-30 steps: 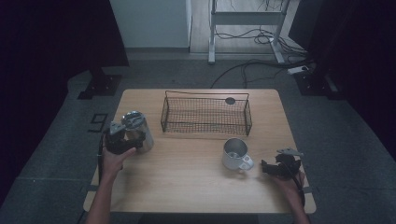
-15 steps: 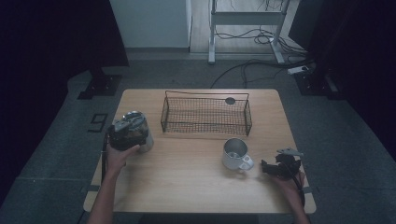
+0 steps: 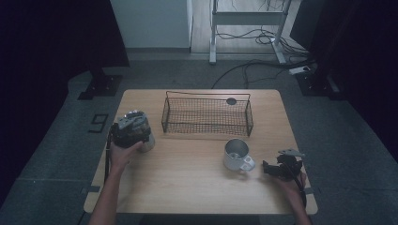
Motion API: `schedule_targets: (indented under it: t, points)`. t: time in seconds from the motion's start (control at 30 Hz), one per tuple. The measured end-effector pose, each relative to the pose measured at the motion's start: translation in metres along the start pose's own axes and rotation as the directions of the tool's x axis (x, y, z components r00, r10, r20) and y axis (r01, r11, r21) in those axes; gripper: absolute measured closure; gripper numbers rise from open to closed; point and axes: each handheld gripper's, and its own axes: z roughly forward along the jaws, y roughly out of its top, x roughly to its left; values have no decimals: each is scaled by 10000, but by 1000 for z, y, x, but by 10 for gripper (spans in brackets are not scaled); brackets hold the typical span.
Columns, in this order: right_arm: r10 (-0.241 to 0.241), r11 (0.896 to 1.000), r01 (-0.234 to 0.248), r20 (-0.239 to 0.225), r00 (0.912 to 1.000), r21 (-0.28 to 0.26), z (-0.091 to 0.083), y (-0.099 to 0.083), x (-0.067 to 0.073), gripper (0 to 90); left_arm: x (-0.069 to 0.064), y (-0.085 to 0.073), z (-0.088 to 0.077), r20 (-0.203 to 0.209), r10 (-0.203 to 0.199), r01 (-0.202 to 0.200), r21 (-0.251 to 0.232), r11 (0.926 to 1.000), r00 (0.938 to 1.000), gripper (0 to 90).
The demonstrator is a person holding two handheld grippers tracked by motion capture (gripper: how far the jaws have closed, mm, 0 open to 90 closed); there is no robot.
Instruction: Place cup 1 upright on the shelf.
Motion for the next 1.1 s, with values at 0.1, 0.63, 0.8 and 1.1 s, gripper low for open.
schedule_targets:
  t: [0.1, 0.63, 0.8, 1.1]
  points:
    - [-6, 10000, 5, 10, 10000, 12, 0, 0, 0, 14, 0, 0, 0, 4, -17, 17, 9, 10000, 10000, 39]
    - [15, 10000, -15, 12, 10000, -1, 0, 0, 0, 19, -2, 0, -5, 239, 317, -317, 2, 9995, 9992, 42]
    - [14, 10000, -14, 13, 10000, -1, 0, 0, 0, 19, -2, 2, -14, 308, 251, -243, -268, 9993, 9992, 42]
    - [112, 9999, -111, 104, 9999, -31, 1, 1, 1, 25, -7, 5, -24, 271, 244, -237, -263, 9994, 9993, 42]
